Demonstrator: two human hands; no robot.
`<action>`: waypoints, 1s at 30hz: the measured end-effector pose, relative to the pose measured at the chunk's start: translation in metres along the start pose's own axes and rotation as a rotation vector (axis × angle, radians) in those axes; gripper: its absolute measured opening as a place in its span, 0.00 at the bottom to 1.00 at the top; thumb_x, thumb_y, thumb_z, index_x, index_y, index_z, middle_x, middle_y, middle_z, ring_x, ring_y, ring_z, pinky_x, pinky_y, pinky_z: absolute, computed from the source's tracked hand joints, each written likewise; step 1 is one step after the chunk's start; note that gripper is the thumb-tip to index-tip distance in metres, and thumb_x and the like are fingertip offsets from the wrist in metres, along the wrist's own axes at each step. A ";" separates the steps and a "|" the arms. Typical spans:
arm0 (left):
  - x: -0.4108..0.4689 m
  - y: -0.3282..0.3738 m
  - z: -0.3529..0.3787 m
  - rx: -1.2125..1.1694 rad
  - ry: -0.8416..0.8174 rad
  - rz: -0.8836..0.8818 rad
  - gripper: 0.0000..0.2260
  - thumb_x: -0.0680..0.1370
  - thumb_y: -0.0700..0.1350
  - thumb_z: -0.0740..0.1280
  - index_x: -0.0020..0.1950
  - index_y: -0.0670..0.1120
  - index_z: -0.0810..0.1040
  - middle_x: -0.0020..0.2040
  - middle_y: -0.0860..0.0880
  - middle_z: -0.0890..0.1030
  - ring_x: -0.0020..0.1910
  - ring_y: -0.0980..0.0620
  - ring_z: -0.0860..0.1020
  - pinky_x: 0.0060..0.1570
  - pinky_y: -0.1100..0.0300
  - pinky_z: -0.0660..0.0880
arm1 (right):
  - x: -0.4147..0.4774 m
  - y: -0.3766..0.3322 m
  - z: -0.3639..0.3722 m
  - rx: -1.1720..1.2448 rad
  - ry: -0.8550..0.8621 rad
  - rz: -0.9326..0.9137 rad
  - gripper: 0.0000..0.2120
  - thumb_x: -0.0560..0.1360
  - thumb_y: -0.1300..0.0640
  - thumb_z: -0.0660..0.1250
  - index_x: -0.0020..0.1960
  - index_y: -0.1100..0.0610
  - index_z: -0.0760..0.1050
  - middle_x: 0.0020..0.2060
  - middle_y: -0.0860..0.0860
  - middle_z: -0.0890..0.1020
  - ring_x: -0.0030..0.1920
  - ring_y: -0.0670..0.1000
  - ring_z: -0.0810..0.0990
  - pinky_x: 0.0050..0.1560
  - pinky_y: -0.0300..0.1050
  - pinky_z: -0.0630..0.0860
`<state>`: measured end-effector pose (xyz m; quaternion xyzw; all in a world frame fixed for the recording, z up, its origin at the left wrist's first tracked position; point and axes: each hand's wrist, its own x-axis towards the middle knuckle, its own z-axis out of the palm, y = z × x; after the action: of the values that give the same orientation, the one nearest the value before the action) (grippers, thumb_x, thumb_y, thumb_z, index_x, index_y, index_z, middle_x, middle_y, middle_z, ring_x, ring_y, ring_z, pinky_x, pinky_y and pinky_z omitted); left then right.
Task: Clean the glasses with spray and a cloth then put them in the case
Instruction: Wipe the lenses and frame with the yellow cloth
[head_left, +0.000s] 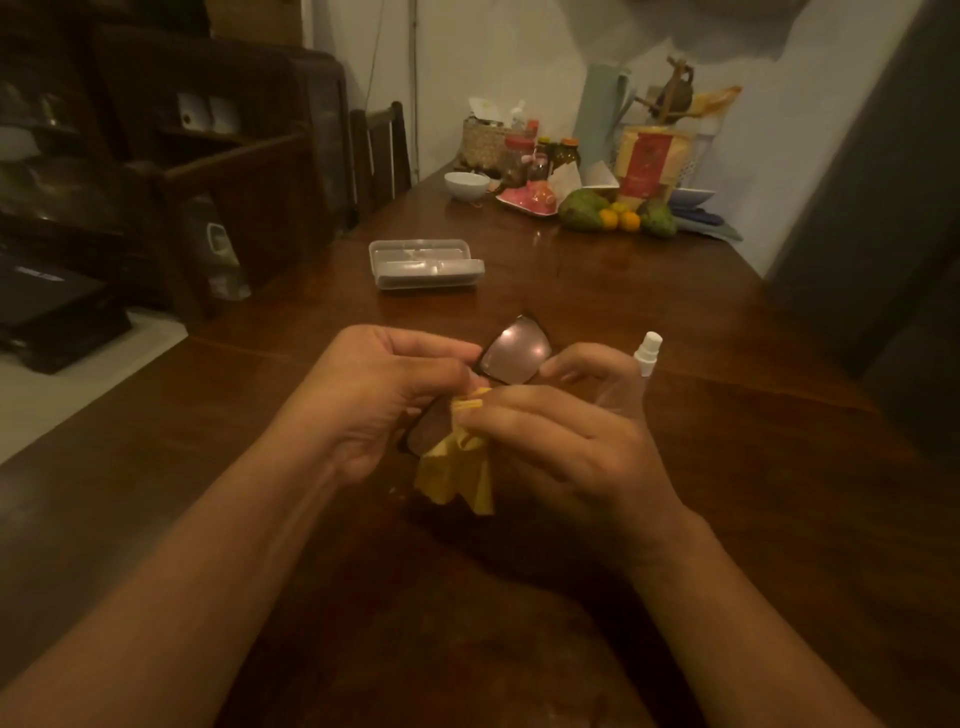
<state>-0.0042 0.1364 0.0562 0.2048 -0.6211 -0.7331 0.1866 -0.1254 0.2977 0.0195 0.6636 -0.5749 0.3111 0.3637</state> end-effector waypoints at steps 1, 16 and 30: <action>0.000 0.001 0.000 0.023 0.027 0.016 0.17 0.55 0.41 0.79 0.44 0.47 0.88 0.42 0.44 0.88 0.39 0.51 0.86 0.34 0.62 0.79 | 0.000 0.002 0.000 0.019 0.035 0.034 0.08 0.80 0.55 0.70 0.58 0.52 0.83 0.53 0.44 0.85 0.56 0.56 0.77 0.58 0.45 0.66; -0.008 0.004 0.014 0.191 0.104 0.138 0.10 0.69 0.31 0.75 0.37 0.47 0.88 0.37 0.45 0.87 0.35 0.53 0.84 0.36 0.64 0.80 | 0.000 0.009 -0.007 -0.140 -0.048 0.245 0.15 0.79 0.48 0.64 0.63 0.48 0.82 0.60 0.43 0.83 0.65 0.57 0.76 0.63 0.58 0.64; -0.012 0.009 0.013 0.195 0.113 0.114 0.08 0.67 0.31 0.73 0.38 0.44 0.87 0.37 0.44 0.86 0.36 0.50 0.84 0.38 0.56 0.81 | 0.000 0.017 -0.003 -0.037 -0.093 0.344 0.16 0.82 0.54 0.63 0.69 0.54 0.77 0.61 0.55 0.79 0.59 0.58 0.80 0.47 0.54 0.80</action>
<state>-0.0007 0.1526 0.0677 0.2272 -0.6886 -0.6448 0.2420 -0.1419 0.2991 0.0230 0.5623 -0.7018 0.3270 0.2905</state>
